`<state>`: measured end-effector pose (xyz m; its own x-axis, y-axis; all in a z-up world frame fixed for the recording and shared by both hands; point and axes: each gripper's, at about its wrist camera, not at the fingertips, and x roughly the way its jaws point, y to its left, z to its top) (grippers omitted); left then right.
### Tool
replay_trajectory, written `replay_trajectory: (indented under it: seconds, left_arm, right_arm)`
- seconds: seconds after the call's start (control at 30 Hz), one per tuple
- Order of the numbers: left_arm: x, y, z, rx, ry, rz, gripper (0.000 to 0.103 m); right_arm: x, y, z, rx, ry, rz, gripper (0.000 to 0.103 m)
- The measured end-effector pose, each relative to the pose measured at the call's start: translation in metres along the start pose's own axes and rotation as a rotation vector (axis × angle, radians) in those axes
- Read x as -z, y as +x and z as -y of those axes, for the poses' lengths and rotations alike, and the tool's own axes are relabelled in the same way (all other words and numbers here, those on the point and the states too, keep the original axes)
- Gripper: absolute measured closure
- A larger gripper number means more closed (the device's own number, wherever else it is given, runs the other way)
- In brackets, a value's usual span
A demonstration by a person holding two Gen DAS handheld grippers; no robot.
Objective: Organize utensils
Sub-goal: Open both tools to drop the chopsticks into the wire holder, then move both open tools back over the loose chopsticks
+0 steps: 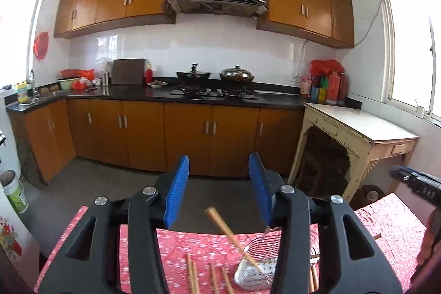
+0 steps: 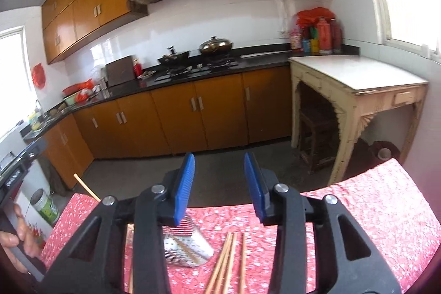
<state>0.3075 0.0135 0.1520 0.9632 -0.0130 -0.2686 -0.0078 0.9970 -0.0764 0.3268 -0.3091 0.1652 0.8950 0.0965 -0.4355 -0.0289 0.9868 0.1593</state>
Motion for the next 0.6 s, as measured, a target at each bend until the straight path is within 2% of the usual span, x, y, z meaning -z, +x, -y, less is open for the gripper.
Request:
replay_trajectory:
  seconds: [0.1,0.2,0.3,0.33,0.47,0.6]
  left_arm:
    - [0.007,-0.018,-0.021,-0.028,-0.012,-0.002,0.057]
    - [0.025,-0.032,-0.043,-0.057,-0.026,-0.031,0.057]
    - [0.053,-0.040,-0.058,-0.079,-0.022,-0.077,0.056]
    - [0.071,-0.043,-0.064,-0.089,-0.014,-0.111,0.056]
    - [0.127,-0.045,-0.075,-0.096,-0.004,-0.216,0.056]
    - [0.180,-0.044,-0.074,-0.047,0.002,-0.331,0.056]
  right_arm:
    - [0.011,-0.010,0.020,0.062,0.001,-0.008,0.065]
    - [0.036,-0.013,0.040,0.115,0.005,-0.050,0.065]
    - [0.075,-0.009,0.058,0.136,0.015,-0.118,0.065]
    - [0.092,-0.007,0.062,0.140,0.016,-0.149,0.065]
    - [0.160,0.006,0.059,0.104,-0.025,-0.276,0.070]
    - [0.214,0.013,0.045,0.032,-0.048,-0.384,0.075]
